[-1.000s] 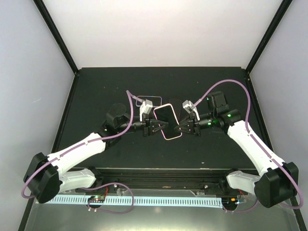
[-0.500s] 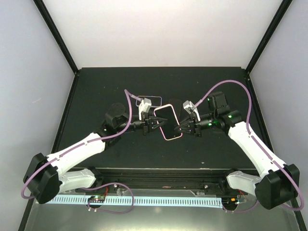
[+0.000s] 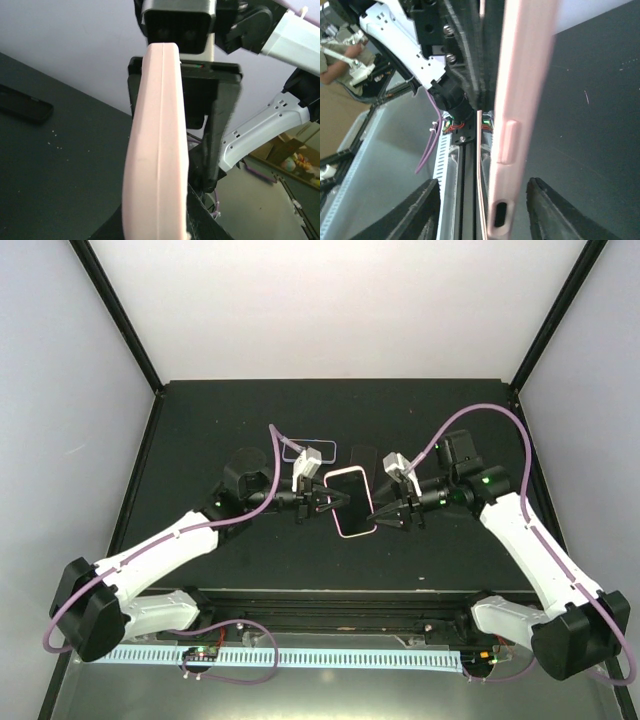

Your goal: Take the phone out of the phone case

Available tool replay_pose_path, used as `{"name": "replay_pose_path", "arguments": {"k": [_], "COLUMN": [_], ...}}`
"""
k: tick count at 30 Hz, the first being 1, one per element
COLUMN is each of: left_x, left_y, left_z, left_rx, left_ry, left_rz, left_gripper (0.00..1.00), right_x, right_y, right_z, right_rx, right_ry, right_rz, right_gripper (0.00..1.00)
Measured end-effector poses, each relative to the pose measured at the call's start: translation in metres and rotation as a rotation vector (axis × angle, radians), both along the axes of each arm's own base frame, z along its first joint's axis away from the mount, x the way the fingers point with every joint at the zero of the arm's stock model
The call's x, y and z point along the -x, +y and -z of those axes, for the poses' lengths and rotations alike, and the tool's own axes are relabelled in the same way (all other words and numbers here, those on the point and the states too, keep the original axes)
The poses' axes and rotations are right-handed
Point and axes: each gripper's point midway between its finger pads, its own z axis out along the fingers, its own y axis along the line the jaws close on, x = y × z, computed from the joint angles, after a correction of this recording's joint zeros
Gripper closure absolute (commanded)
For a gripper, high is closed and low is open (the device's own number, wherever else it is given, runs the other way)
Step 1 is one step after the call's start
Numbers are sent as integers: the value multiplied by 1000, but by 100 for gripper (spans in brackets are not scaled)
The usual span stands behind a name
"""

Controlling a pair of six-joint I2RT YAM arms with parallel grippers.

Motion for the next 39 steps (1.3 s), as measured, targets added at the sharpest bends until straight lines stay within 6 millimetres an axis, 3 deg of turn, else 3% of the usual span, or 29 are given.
{"name": "replay_pose_path", "arguments": {"k": [7,22,34,39], "left_x": [7,25,29,27], "left_y": [3,7,4,3], "left_z": [-7,-29,-26,-25], "left_rx": [-36,2,0,2], "left_ry": [-34,-30,15,27], "left_rz": [24,119,158,165], "left_gripper": [98,98,99,98], "right_x": [12,42,47,47], "right_y": [-8,-6,-8,-8], "right_z": [1,20,23,23], "right_rx": [44,110,117,116], "right_ry": [-125,-217,-220,-219], "right_rz": [-34,-155,-178,-177], "right_gripper": [44,74,77,85]}}
